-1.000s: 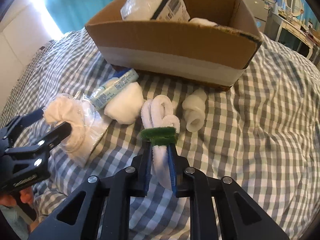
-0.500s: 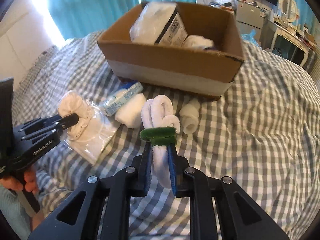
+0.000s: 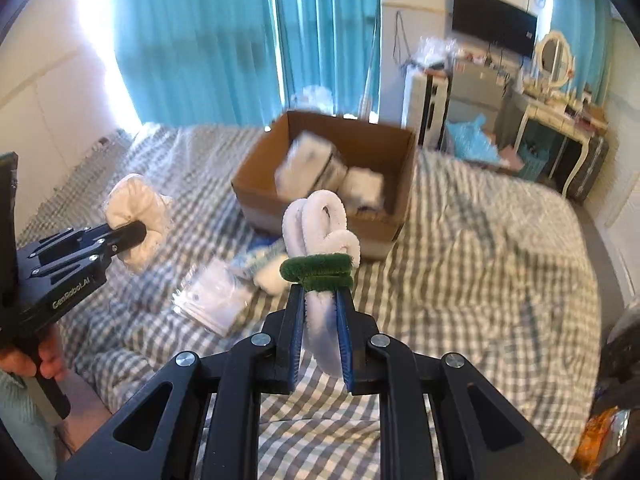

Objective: Organize soft objects
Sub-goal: 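Carry the lace cloth and green-banded sock into the box and release both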

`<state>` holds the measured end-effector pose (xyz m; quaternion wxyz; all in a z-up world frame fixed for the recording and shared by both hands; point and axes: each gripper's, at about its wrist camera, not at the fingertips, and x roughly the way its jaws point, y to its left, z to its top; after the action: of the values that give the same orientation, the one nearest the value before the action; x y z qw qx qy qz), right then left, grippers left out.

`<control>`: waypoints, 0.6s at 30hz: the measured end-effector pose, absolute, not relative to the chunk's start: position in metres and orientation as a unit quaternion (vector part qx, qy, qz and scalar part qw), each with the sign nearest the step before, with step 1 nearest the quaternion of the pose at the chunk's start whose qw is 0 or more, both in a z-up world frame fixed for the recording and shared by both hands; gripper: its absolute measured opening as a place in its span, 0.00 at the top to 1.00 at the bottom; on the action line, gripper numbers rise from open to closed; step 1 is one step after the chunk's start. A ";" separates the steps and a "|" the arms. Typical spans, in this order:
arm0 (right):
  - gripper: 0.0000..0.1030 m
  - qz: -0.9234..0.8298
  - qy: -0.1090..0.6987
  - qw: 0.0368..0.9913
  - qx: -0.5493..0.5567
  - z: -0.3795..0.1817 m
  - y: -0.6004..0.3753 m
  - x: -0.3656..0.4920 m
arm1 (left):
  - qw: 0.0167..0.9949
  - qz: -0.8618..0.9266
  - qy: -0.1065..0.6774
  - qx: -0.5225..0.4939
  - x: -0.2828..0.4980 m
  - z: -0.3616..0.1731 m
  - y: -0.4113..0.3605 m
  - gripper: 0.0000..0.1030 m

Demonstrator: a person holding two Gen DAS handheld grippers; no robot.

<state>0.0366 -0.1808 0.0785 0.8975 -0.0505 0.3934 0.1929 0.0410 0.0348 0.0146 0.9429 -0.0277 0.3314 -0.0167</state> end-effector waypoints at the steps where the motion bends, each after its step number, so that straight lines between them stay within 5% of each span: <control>1: 0.85 0.193 0.385 0.901 -0.051 0.090 -0.182 0.033 | 0.946 -0.022 0.323 -0.023 0.038 0.025 0.030 0.81; 18: 0.85 0.185 0.293 0.936 -0.060 0.210 -0.164 0.056 | 0.957 -0.061 0.284 0.010 0.089 0.100 0.008 0.81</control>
<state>0.0562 -0.1638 0.2100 0.9362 -0.0600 0.2929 0.1846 0.0890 0.0075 0.1003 0.9568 0.0104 0.2839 -0.0612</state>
